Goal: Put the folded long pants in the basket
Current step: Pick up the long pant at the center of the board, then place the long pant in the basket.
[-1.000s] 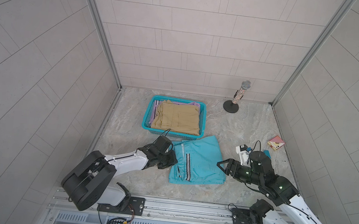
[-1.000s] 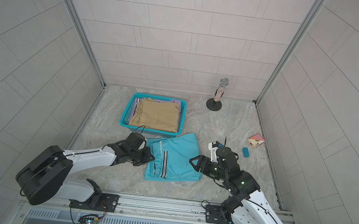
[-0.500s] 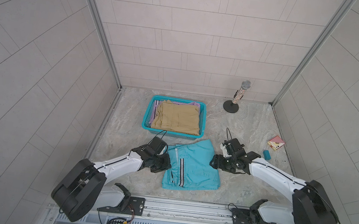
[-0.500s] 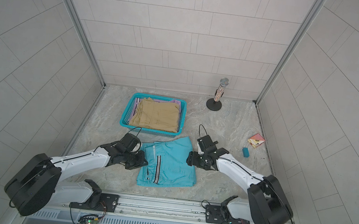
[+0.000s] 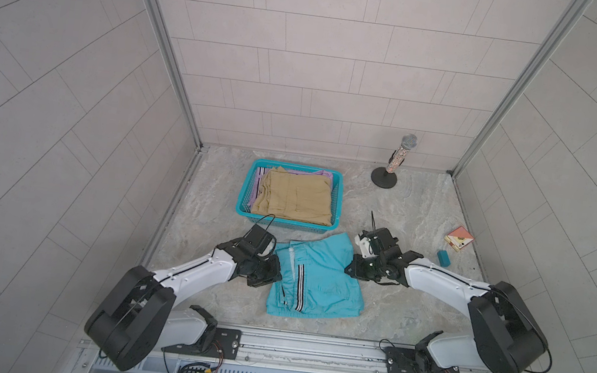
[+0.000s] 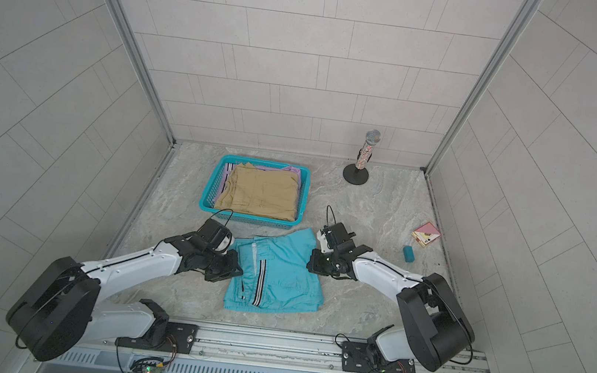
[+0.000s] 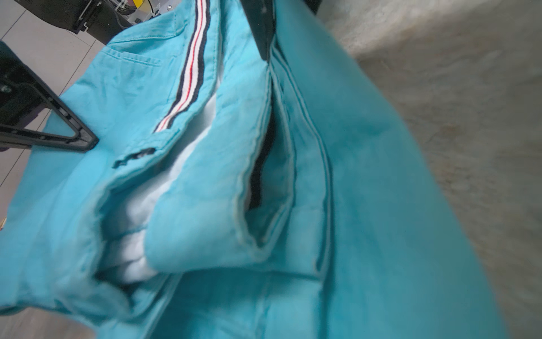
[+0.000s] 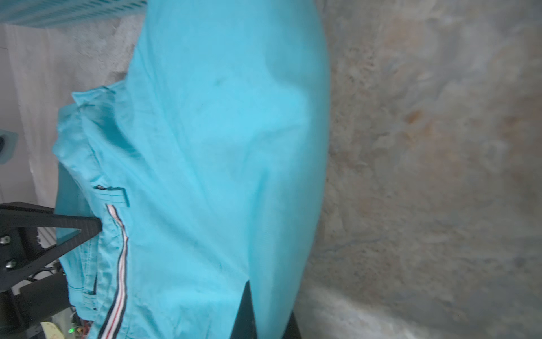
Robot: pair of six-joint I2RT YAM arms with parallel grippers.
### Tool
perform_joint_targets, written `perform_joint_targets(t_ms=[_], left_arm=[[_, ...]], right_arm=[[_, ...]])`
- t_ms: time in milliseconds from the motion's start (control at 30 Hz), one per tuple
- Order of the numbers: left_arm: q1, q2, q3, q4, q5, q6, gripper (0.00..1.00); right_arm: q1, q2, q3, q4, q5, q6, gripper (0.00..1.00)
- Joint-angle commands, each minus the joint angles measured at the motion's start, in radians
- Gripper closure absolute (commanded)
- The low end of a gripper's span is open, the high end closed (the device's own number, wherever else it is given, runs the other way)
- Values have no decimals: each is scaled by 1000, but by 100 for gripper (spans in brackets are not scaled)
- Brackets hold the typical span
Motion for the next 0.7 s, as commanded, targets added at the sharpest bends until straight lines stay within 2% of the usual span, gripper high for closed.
perform_joint_targets(t_ms=[0,167,333,433,533,667], left_arm=[[6,-86,94,-121,18,15,100],[7,-199,241,-242,21,-3,100],[12,-185,419,-354,64,19,100],[63,-129,538,-387,111,52,100],[152,-63,659,-415,160,87,100],[224,59,824,-465,196,159,100]], right_arm=[[24,-141,24,-96,26,8,100],[58,-362,133,-303,86,-2,100],[58,-492,254,-420,114,2,100],[58,-480,336,-435,141,-9,100],[58,-408,443,-434,175,-36,100],[53,-289,574,-373,214,-71,100]])
